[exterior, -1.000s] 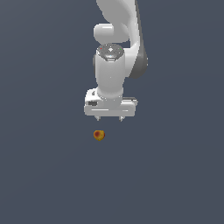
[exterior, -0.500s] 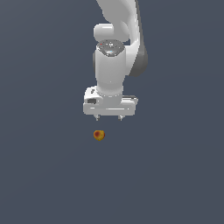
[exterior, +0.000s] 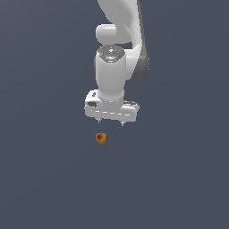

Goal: Pick up the object and move it to a goal position.

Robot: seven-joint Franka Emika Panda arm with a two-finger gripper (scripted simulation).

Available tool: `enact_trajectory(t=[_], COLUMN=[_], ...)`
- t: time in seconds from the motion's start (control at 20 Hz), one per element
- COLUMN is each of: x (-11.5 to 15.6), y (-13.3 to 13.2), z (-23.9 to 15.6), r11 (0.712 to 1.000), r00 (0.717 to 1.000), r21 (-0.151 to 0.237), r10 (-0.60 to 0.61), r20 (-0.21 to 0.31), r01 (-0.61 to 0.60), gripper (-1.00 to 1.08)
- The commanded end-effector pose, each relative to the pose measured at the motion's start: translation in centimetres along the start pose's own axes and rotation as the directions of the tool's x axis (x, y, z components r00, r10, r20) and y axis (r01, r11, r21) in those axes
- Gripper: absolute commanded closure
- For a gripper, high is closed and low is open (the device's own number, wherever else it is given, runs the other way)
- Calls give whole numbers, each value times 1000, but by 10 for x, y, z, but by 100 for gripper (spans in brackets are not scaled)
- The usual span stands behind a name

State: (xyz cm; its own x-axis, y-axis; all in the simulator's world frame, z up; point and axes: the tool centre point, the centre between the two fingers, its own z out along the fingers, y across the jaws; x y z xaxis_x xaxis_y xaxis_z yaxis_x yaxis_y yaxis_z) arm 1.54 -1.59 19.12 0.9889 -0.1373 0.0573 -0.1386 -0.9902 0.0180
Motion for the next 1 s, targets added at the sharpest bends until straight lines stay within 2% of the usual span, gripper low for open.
enact_trajectory(t=[0.0,0.2,0.45,0.7,0.95], x=[-1,-2,-3,-5,-7], y=[2,5,10,15,20], z=[5,14,26,38,50], r11=[998,986,949,888,806], r00=[998,986,948,887,805], r21=[3,6,7,4,-2], r10=[55,166,316,460,592], r20=[4,12,23,33,41], r01=[-55,-166,-317,-460,-592], gripper=[-92,-92,-92,-92,-92])
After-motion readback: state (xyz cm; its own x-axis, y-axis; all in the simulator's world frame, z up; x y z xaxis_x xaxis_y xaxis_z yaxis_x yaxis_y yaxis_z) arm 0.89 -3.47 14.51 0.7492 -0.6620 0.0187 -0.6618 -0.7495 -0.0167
